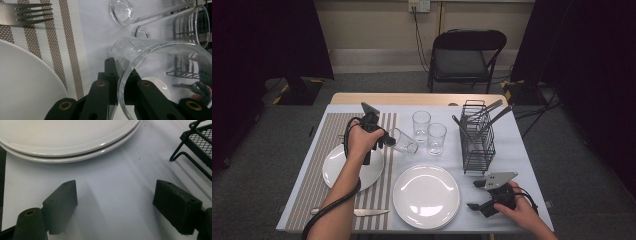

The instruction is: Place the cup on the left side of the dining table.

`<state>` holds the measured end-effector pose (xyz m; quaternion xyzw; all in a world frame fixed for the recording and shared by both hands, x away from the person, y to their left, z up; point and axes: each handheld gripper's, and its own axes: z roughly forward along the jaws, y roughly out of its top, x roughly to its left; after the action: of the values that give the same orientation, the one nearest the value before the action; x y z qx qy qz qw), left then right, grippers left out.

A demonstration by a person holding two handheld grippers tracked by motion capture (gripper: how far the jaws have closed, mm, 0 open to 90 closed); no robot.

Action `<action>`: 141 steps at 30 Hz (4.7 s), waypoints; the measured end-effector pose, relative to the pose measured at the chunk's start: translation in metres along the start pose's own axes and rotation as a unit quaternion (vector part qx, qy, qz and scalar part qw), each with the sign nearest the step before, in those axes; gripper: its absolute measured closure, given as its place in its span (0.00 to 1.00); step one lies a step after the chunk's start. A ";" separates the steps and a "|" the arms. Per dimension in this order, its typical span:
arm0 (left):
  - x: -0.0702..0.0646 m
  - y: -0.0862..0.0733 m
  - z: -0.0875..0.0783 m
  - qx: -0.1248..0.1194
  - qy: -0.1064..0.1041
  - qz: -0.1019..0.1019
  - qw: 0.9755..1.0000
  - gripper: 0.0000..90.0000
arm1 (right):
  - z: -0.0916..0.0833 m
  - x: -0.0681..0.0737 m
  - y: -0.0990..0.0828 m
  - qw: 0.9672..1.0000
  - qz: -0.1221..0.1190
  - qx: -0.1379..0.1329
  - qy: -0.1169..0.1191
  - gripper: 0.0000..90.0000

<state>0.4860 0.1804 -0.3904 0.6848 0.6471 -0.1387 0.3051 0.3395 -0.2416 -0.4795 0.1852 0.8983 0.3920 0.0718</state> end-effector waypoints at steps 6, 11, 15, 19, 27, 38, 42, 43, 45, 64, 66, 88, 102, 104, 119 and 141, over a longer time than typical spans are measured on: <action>-0.005 -0.005 -0.006 -0.006 0.005 -0.007 1.000 0.95 | 0.000 0.000 0.000 1.000 0.000 0.000 0.000 0.20; -0.001 -0.008 -0.012 0.004 -0.006 0.003 1.000 0.95 | 0.000 0.000 0.000 1.000 0.000 0.000 0.000 0.20; 0.000 -0.011 -0.018 0.002 -0.003 0.005 1.000 0.95 | 0.000 0.000 0.000 1.000 0.000 0.000 0.000 0.20; 0.002 -0.014 -0.024 0.001 -0.004 0.006 1.000 0.95 | 0.000 0.000 0.000 1.000 0.000 0.000 0.000 0.20; 0.005 -0.019 -0.033 0.002 -0.008 0.005 1.000 0.95 | 0.000 0.000 0.000 1.000 0.000 0.000 0.000 0.20; 0.008 -0.027 -0.044 0.000 -0.009 0.003 1.000 0.95 | 0.000 0.000 0.000 1.000 0.001 0.000 0.000 0.20; 0.008 -0.029 -0.048 0.001 -0.008 0.003 1.000 0.95 | 0.000 0.000 0.000 1.000 0.001 0.000 0.001 0.20; 0.009 -0.030 -0.050 0.000 -0.011 0.003 1.000 0.95 | 0.000 0.000 0.000 1.000 0.001 0.000 0.001 0.20; 0.009 -0.031 -0.052 -0.002 -0.013 0.000 1.000 0.95 | 0.000 0.000 0.000 1.000 0.001 0.000 0.001 0.20; 0.018 -0.043 -0.066 0.004 -0.018 0.002 1.000 0.95 | 0.000 0.000 0.000 1.000 0.001 0.000 0.001 0.20; 0.019 -0.044 -0.067 0.004 -0.018 0.000 1.000 0.95 | 0.000 0.000 0.000 1.000 0.001 0.000 0.001 0.20; 0.029 -0.058 -0.084 -0.003 -0.013 -0.005 1.000 0.95 | 0.000 0.000 0.000 1.000 0.001 0.000 0.001 0.20; 0.033 -0.065 -0.086 -0.007 -0.022 -0.007 1.000 0.95 | 0.000 0.000 0.000 1.000 0.001 0.000 0.001 0.20; 0.033 -0.066 -0.087 -0.005 -0.020 -0.003 1.000 0.95 | 0.000 0.000 0.000 1.000 0.001 0.000 0.001 0.20; 0.037 -0.077 -0.092 -0.008 -0.026 -0.003 1.000 0.95 | 0.000 0.000 0.000 1.000 0.001 0.000 0.001 0.20; 0.042 -0.090 -0.093 -0.001 -0.031 -0.012 0.999 0.95 | 0.000 0.000 0.000 1.000 0.001 0.000 0.001 0.20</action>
<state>0.3845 0.2672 -0.3643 0.6721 0.6457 -0.1626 0.3238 0.3398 -0.2416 -0.4795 0.1854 0.8983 0.3921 0.0703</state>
